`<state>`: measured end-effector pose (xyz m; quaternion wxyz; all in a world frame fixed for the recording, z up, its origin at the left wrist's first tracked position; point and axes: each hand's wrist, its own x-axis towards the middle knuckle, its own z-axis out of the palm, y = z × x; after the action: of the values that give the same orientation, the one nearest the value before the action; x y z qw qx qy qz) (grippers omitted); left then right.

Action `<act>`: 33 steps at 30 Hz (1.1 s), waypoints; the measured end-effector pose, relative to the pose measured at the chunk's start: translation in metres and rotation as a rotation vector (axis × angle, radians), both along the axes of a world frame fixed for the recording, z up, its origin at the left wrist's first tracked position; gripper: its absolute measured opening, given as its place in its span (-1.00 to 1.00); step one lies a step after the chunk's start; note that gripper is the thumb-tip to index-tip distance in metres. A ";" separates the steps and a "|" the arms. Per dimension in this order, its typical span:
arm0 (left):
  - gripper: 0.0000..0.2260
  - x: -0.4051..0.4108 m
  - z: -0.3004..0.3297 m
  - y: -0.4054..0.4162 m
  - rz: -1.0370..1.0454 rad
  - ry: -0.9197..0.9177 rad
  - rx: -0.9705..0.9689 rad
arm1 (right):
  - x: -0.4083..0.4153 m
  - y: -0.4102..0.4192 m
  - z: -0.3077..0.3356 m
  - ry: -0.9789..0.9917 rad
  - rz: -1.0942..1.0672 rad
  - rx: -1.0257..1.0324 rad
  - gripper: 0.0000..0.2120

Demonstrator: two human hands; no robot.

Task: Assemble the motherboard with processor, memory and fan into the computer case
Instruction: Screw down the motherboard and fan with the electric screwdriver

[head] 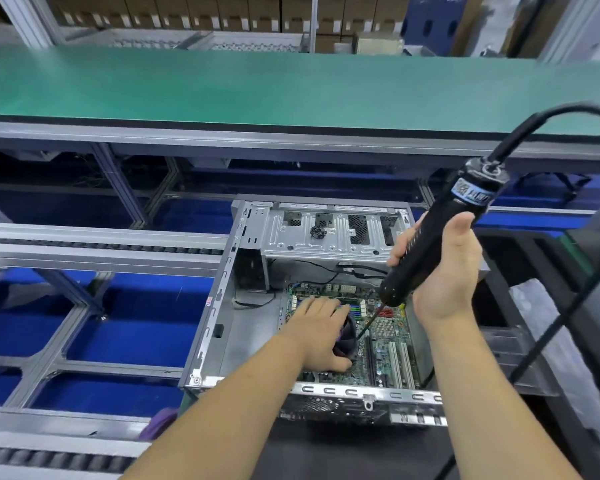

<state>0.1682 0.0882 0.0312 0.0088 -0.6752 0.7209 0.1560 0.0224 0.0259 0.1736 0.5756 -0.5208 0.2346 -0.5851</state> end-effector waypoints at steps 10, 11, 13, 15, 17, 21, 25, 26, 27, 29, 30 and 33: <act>-0.12 -0.002 -0.006 -0.004 -0.032 -0.021 0.034 | -0.007 -0.009 0.004 -0.012 -0.050 0.021 -0.55; -0.12 -0.002 -0.006 -0.004 -0.031 -0.017 0.033 | -0.008 -0.011 0.005 -0.018 -0.067 0.013 -0.59; -0.12 -0.002 -0.007 -0.005 -0.031 -0.013 0.035 | -0.008 -0.012 0.008 -0.035 -0.092 0.012 -0.57; -0.12 -0.002 -0.007 -0.005 -0.024 -0.007 0.038 | -0.007 -0.012 0.013 -0.063 -0.107 0.019 -0.46; -0.12 -0.001 -0.007 -0.006 -0.023 0.001 0.042 | -0.006 -0.011 0.020 -0.061 -0.142 -0.014 -0.50; -0.12 0.000 -0.007 -0.006 -0.029 0.002 0.041 | -0.006 -0.012 0.030 -0.052 -0.191 -0.149 -0.74; -0.12 -0.001 -0.008 -0.006 -0.032 0.002 0.043 | -0.005 -0.013 0.035 -0.041 -0.194 -0.213 -0.76; -0.12 -0.001 -0.008 -0.006 -0.033 0.002 0.044 | -0.004 -0.012 0.034 -0.034 -0.207 -0.217 -0.76; -0.12 -0.001 -0.008 -0.006 -0.032 0.003 0.044 | -0.002 -0.012 0.034 -0.025 -0.222 -0.220 -0.76; -0.13 -0.001 -0.008 -0.007 -0.030 0.005 0.044 | 0.000 -0.012 0.032 -0.018 -0.238 -0.221 -0.76; -0.13 -0.001 -0.008 -0.007 -0.030 0.004 0.044 | 0.001 -0.012 0.030 -0.021 -0.238 -0.215 -0.75; -0.13 0.000 -0.008 -0.007 -0.028 0.004 0.044 | 0.001 -0.011 0.027 -0.034 -0.225 -0.158 -0.70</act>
<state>0.1679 0.0816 0.0234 0.0246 -0.6643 0.7267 0.1729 0.0237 0.0150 0.2004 0.4673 -0.5248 0.2349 -0.6716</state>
